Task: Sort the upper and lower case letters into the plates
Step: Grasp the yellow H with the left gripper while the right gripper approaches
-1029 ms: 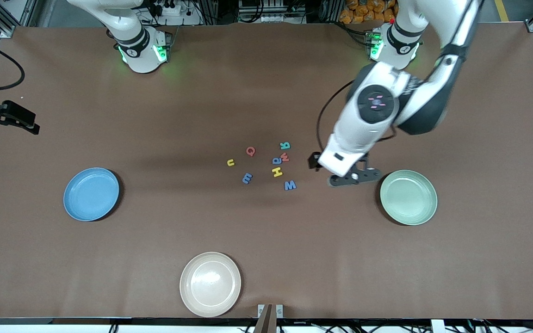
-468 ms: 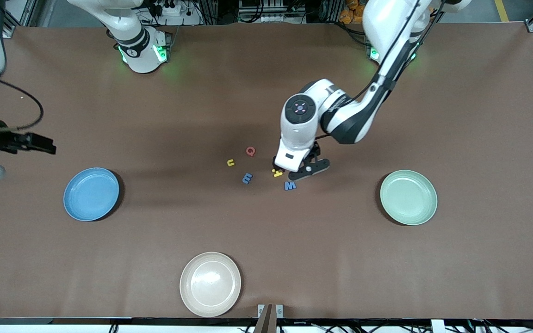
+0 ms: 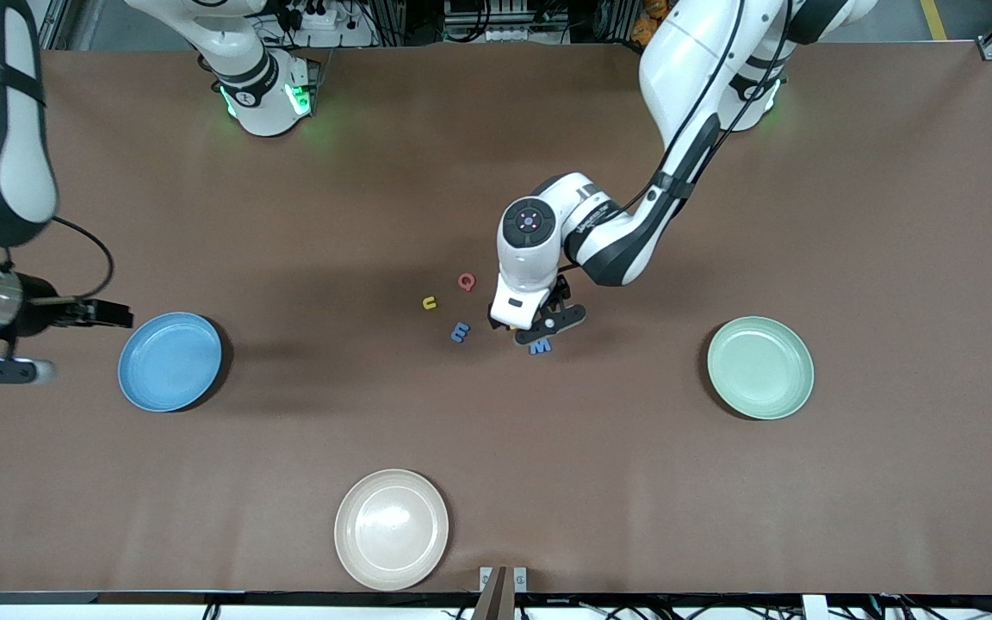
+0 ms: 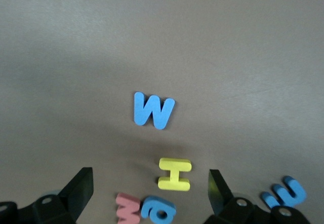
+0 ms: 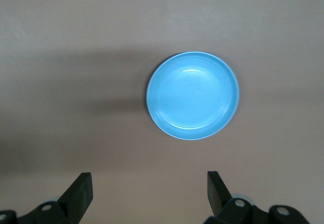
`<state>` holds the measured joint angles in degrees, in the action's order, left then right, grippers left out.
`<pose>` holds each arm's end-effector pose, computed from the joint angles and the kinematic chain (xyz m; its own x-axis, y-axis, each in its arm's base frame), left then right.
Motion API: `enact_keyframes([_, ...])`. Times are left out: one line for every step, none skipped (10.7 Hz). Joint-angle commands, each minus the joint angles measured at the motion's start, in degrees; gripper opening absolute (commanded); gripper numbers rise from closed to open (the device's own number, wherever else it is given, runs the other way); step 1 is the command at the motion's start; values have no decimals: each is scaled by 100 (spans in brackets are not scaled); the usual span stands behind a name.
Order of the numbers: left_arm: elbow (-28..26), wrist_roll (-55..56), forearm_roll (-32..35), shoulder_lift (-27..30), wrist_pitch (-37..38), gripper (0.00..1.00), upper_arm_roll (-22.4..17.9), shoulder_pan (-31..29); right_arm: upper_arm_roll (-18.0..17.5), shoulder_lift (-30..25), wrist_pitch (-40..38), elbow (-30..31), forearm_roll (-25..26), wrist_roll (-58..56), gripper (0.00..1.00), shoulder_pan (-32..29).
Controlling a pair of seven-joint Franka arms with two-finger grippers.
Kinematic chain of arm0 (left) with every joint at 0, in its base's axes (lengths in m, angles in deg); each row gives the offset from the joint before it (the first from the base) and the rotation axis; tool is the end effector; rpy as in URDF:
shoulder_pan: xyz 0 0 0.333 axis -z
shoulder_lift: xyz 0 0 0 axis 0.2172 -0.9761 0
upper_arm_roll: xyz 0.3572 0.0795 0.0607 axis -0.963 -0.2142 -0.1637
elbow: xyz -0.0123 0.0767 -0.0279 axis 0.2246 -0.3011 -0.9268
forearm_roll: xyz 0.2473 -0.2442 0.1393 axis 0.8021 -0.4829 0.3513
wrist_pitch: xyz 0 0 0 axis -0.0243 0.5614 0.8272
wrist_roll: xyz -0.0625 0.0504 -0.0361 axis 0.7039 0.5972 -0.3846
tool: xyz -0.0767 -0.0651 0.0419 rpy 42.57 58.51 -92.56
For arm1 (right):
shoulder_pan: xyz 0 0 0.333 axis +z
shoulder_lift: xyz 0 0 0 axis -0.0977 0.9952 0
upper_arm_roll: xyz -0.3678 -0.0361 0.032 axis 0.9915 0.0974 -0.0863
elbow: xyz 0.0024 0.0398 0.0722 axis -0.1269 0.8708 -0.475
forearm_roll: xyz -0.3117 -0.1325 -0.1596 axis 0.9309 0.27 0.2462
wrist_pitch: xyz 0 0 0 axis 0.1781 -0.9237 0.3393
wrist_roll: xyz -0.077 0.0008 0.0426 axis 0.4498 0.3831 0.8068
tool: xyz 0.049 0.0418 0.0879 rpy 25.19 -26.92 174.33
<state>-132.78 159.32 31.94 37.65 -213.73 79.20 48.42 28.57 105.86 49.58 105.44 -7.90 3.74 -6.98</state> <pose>0.5321 -0.4950 0.2589 0.9238 0.3800 0.0477 0.3809 -0.9246 -0.0115 0.6487 -0.0181 0.5160 0.9819 -0.0035 -0.1895 -0.0011 -0.9999 0.0128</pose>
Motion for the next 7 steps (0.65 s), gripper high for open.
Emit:
enact_keyframes([165,128,224,-190,-165,93,-63,95,-18,238,-12,-94,-26,91,100,460])
enact_keyframes([174,119,224,-216,-192,91,-63,95,-18,343,101,-94,-43,100,100,645])
enact_keyframes([183,119,224,-277,-279,91,-63,95,-9,431,259,-77,-17,196,100,864])
enact_keyframes([279,119,224,-365,-324,91,-63,95,-9,528,373,-85,-8,528,100,1049])
enact_keyframes([419,137,215,-453,-324,90,-54,121,-9,590,575,-77,-26,862,100,1243])
enact_keyframes([507,137,215,-506,-324,87,-63,199,-9,704,707,-68,-26,1013,100,1488])
enact_keyframes([508,137,215,-515,-324,85,-63,209,-18,835,926,-59,-34,1075,100,1665])
